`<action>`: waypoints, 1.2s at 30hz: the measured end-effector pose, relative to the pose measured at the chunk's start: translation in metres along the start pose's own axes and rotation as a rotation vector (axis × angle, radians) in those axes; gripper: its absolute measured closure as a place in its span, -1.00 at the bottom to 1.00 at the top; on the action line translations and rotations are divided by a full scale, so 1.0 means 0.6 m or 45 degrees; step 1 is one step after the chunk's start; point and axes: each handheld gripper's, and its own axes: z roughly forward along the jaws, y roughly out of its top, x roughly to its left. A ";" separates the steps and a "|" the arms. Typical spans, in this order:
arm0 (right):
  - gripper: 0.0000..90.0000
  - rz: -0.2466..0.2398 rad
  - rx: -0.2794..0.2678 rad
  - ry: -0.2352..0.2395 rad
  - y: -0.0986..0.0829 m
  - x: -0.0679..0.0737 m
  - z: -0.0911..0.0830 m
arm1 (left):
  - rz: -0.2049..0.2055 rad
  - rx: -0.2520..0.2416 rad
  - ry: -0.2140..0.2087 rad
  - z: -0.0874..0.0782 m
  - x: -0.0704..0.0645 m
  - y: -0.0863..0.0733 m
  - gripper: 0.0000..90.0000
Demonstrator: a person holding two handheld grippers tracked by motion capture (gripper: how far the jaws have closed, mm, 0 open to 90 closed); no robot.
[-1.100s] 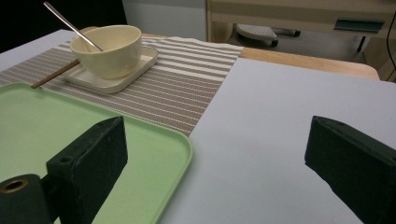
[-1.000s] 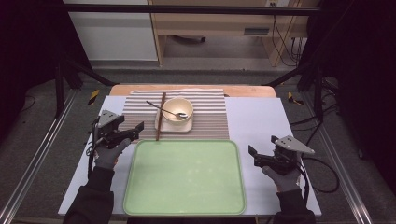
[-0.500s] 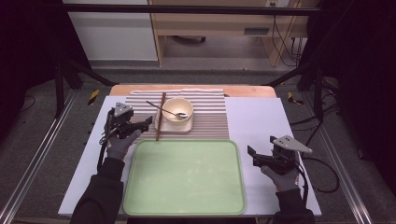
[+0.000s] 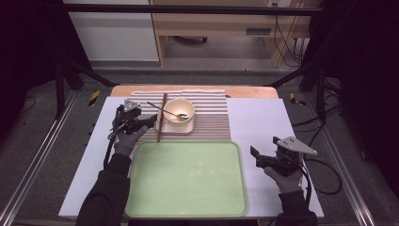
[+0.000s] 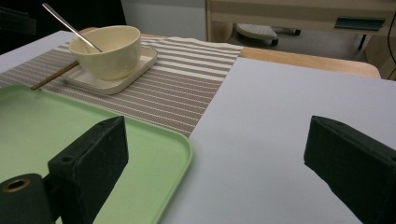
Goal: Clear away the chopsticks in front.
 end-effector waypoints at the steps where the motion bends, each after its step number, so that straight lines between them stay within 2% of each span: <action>1: -0.85 0.006 0.001 0.002 0.000 0.001 0.001 | 0.011 0.017 0.000 0.006 -0.001 -0.003 -0.34; 5: -0.85 0.004 0.008 0.003 -0.001 0.001 0.002 | 0.039 0.081 0.000 0.025 -0.004 -0.012 -0.16; 16: -0.85 0.013 0.010 0.008 -0.001 0.000 0.003 | 0.049 0.147 -0.015 0.059 -0.014 -0.020 0.24; 23: -0.85 0.001 0.014 0.007 -0.002 0.000 0.003 | 0.053 0.181 -0.003 0.070 -0.016 -0.022 0.39; 26: -0.85 0.002 0.016 0.008 -0.002 0.000 0.003 | 0.052 0.193 -0.023 0.075 -0.018 -0.025 0.43; 36: -0.85 0.004 0.016 0.011 -0.001 0.000 0.003 | 0.056 0.228 -0.025 0.085 -0.020 -0.030 0.54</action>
